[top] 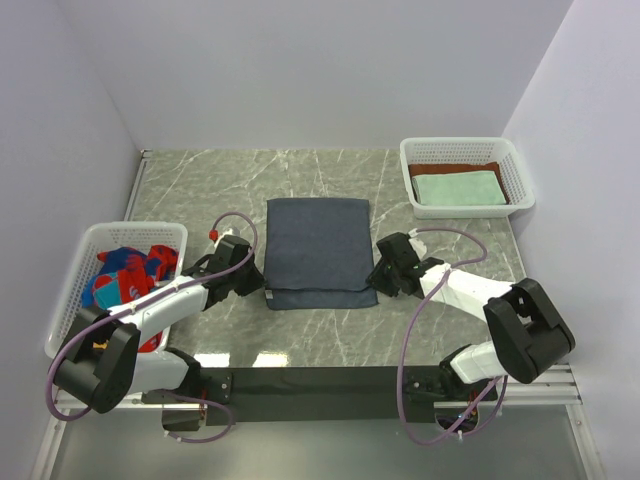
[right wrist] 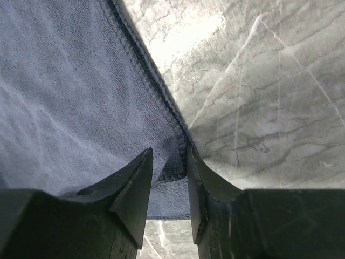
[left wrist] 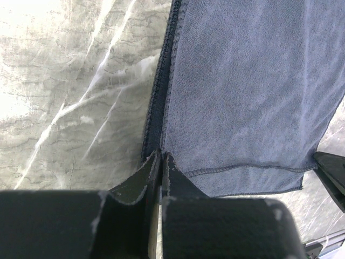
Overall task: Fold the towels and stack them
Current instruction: Fold the towel
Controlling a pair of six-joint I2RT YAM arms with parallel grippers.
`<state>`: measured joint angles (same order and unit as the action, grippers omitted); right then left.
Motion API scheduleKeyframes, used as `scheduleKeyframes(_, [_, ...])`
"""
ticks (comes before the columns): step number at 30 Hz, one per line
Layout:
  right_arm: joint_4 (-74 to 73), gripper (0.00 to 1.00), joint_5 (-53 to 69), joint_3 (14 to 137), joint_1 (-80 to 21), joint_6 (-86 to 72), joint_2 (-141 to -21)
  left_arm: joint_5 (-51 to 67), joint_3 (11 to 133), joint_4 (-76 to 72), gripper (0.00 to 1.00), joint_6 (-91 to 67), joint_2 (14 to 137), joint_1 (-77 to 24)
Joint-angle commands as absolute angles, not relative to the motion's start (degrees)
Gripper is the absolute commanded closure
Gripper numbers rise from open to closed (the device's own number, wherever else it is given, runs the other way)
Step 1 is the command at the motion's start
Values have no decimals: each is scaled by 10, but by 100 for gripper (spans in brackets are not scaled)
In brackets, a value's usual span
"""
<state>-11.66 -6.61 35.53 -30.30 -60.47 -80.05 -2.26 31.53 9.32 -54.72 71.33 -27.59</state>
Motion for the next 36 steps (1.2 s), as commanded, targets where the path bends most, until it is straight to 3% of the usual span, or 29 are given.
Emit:
scheduleKeyframes(1, [-103,61,-76,348,-296,-615,-800,-22,322,91,94,-537,708,-279])
scheduleKeyframes(7, [-112,74,-83,356,-294,-610,-790,-23,323,93,94,-537,707,-279])
scheduleKeyframes(11, [-127,88,-90,366,-294,-605,-780,-24,328,100,94,-535,704,-279])
scheduleKeyframes(17, [-142,99,-97,383,-294,-592,-775,-34,342,112,99,-531,702,-279])
scheduleKeyframes(36, [-213,100,-123,424,-291,-550,-670,-48,441,239,99,-520,633,-281])
